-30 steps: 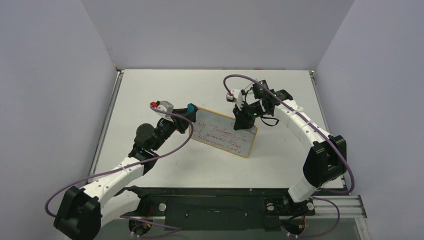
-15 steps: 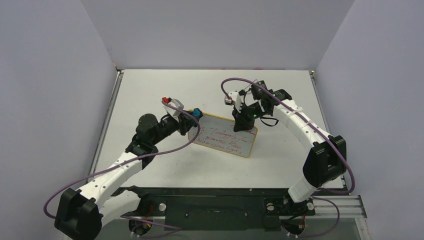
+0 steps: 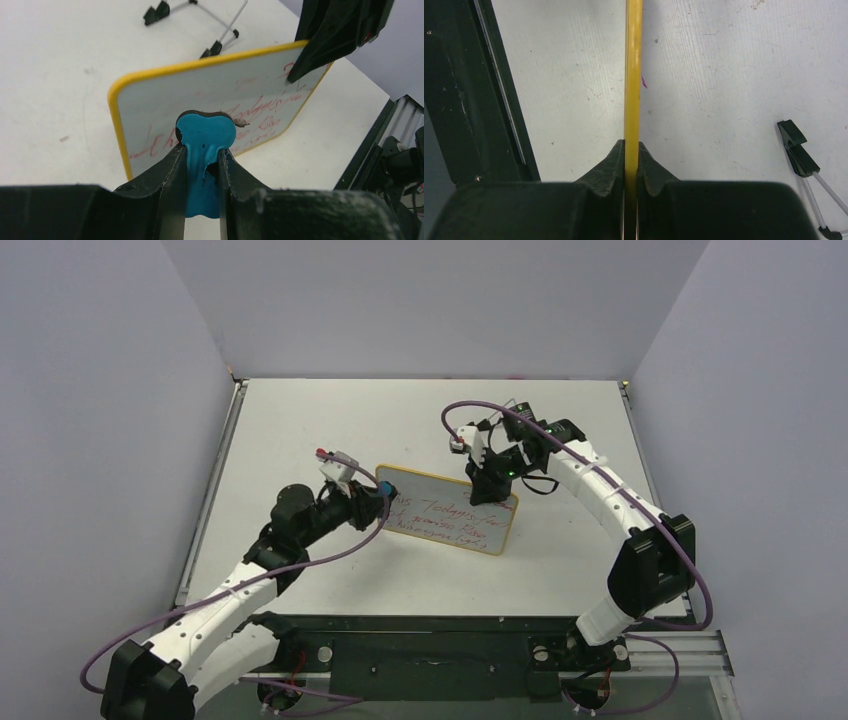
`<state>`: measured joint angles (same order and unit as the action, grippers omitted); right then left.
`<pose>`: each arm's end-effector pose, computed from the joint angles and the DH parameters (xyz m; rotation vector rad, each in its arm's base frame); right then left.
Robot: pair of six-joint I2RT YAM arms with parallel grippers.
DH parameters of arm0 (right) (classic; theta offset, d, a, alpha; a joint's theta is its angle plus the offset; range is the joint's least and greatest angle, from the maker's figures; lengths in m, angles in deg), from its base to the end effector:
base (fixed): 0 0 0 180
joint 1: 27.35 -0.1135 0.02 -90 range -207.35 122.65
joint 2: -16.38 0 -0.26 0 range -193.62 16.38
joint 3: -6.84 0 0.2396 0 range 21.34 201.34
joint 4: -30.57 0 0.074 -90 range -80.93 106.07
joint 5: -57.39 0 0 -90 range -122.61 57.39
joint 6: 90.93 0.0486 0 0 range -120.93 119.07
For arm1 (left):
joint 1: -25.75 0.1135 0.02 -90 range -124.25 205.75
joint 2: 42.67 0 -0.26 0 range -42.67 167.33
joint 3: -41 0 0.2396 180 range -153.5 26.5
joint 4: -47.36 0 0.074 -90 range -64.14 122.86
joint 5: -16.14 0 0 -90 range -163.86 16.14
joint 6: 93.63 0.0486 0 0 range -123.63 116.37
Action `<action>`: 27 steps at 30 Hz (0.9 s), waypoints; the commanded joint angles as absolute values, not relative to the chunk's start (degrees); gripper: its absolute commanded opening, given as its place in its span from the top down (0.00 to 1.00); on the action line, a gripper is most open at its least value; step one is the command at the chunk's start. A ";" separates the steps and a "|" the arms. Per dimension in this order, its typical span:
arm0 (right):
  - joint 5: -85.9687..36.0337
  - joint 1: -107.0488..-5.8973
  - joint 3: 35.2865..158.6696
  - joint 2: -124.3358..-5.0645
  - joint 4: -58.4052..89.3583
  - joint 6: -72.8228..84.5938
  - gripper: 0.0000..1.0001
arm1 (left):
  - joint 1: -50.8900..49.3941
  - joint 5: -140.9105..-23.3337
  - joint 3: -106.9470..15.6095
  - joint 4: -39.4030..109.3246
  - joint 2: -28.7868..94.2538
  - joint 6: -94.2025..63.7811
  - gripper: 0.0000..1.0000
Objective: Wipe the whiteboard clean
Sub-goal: Erase the whiteboard at the center of the board.
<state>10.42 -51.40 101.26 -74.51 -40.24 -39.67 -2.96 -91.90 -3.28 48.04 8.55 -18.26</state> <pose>0.2655 0.1548 0.2872 -1.4786 2.0409 0.9178 0.1809 -0.1162 0.2741 0.4554 1.6835 -0.8262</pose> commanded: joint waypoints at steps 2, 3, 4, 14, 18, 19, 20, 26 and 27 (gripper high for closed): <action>-0.44 -50.93 98.53 -73.94 -41.78 -41.73 1.00 | -8.66 -85.43 0.25 42.46 7.93 -25.68 1.00; -0.48 -50.89 98.41 -73.91 -41.64 -41.59 1.00 | -10.40 -83.41 1.11 42.97 8.14 -26.17 1.00; -0.55 -50.94 98.28 -73.91 -41.25 -41.39 1.00 | -11.35 -82.20 2.58 43.82 8.40 -26.98 1.00; -0.27 -51.18 97.38 -73.63 -39.93 -40.83 1.00 | -23.28 -61.56 3.30 45.36 21.50 -28.27 1.00; 1.64 -50.96 97.54 -73.66 -39.93 -40.24 1.00 | -23.77 -52.28 5.79 49.42 18.32 -29.45 1.00; 2.72 -51.02 97.74 -73.86 -39.83 -39.65 1.00 | -23.67 -50.50 7.83 51.46 16.78 -28.68 1.00; 3.12 -51.04 97.90 -74.27 -39.78 -39.32 1.00 | -23.61 -47.08 8.82 55.94 15.72 -28.15 1.00; 3.87 -51.38 97.58 -75.11 -38.27 -36.73 1.00 | -15.48 -47.43 12.66 73.84 19.33 -26.31 1.00; 3.91 -51.37 97.56 -75.18 -37.99 -36.29 1.00 | -14.60 -48.47 12.21 75.89 20.01 -26.29 1.00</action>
